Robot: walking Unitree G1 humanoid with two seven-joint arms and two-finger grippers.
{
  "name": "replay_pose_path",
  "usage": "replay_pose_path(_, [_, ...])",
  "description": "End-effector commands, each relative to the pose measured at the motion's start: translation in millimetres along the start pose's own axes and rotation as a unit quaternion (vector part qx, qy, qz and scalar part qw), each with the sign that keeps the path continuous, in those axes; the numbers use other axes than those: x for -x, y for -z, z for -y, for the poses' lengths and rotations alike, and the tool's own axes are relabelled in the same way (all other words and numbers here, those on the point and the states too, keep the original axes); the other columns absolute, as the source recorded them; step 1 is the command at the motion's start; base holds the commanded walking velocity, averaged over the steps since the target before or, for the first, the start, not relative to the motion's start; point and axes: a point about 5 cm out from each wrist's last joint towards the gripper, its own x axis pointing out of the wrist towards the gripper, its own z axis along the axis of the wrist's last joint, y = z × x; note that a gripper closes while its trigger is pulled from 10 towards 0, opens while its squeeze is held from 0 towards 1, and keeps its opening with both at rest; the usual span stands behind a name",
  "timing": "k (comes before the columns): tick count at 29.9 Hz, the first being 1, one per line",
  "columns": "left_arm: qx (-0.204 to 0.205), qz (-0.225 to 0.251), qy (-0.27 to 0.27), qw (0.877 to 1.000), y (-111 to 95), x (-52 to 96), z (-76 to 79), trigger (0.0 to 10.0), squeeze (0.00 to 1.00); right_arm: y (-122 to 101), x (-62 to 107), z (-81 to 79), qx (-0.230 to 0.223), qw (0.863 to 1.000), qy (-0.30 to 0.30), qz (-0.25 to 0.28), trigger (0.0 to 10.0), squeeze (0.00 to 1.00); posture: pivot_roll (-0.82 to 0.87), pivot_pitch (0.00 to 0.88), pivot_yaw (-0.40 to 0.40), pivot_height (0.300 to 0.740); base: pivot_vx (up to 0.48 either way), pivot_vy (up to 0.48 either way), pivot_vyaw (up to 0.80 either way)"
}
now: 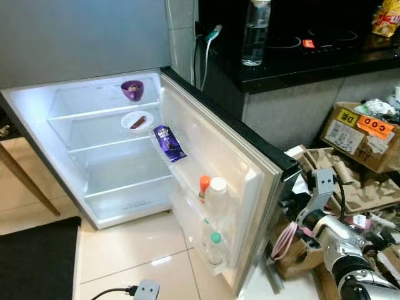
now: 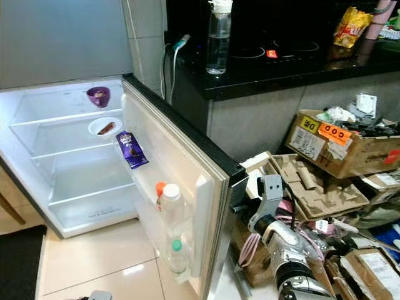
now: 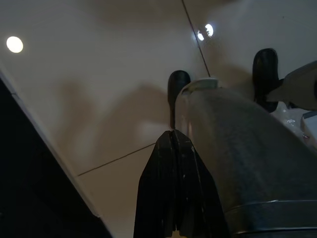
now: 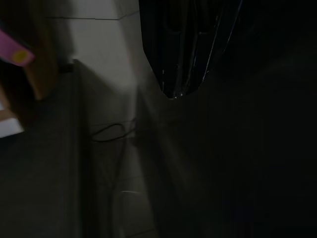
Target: Restocking fridge
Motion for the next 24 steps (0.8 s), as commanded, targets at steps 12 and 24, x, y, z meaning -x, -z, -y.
replay_pose_path(12, [0.004,-0.003,-0.001,1.0,1.8,0.7,-2.2,10.0,0.0,6.5,-6.1,-22.8,0.022,0.993,-0.11,-0.027,10.0,0.0,-0.08,0.0,-0.008,0.74,0.0,0.0,0.8])
replay_pose_path(24, [0.0,-0.005,0.0,1.0,2.6,1.0,-3.2,10.0,0.0,8.0,-16.5,-46.2,0.044,0.982,-0.18,-0.031,10.0,0.0,-0.08,0.0,-0.004,0.74,0.0,0.0,0.79])
